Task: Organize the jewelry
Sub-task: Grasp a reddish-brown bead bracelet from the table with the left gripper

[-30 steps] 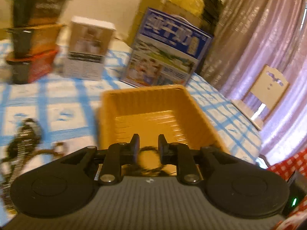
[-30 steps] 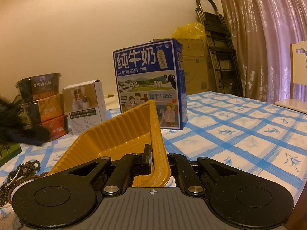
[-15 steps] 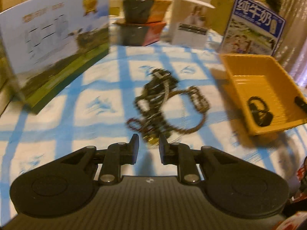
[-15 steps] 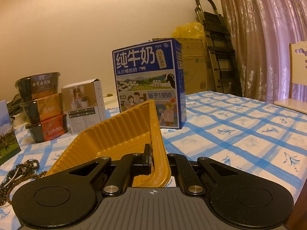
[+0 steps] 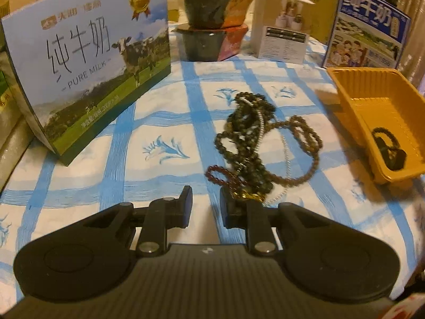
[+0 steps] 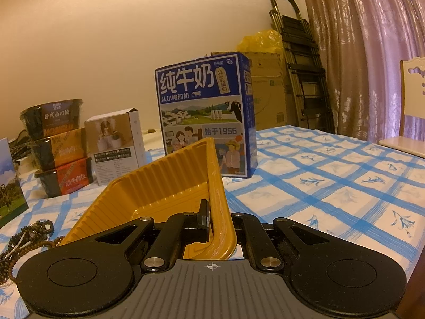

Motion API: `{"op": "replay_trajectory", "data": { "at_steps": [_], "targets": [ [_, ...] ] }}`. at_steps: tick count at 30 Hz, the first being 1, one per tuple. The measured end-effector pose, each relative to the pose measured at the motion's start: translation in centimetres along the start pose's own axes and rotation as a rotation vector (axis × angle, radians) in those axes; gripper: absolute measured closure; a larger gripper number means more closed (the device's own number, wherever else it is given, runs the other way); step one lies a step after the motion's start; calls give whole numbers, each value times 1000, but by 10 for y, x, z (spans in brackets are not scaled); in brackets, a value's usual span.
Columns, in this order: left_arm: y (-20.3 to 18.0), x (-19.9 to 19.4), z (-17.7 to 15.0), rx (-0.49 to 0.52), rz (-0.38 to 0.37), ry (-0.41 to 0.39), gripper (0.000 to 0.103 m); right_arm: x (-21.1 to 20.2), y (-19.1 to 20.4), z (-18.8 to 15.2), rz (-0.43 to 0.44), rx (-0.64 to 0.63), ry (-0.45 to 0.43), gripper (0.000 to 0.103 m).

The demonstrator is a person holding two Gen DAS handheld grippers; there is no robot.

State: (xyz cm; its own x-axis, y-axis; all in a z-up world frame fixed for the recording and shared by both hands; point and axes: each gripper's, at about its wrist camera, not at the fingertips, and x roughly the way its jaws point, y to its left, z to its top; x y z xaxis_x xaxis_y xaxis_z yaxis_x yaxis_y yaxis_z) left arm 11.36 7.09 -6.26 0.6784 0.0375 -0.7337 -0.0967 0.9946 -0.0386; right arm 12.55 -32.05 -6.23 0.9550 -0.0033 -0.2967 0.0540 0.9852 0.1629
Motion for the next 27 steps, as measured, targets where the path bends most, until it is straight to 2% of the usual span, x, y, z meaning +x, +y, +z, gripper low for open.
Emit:
{"op": "replay_trajectory", "data": {
  "at_steps": [6,13,15,20,27],
  "targets": [
    [5,22,16,-11,-2,3,84,0,0,0,0,-1,-2,97],
    [-3,42,18,48,8,24,84,0,0,0,0,0,-1,97],
    [-5,45,14,83,31,30,82,0,0,-1,0,1,-1,97],
    [4,38,9,117,117,37,82,1,0,-1,1,2,3,97],
    [35,9,-14,50,152,92,82,0,-1,-2,0,3,4,97]
  ]
}}
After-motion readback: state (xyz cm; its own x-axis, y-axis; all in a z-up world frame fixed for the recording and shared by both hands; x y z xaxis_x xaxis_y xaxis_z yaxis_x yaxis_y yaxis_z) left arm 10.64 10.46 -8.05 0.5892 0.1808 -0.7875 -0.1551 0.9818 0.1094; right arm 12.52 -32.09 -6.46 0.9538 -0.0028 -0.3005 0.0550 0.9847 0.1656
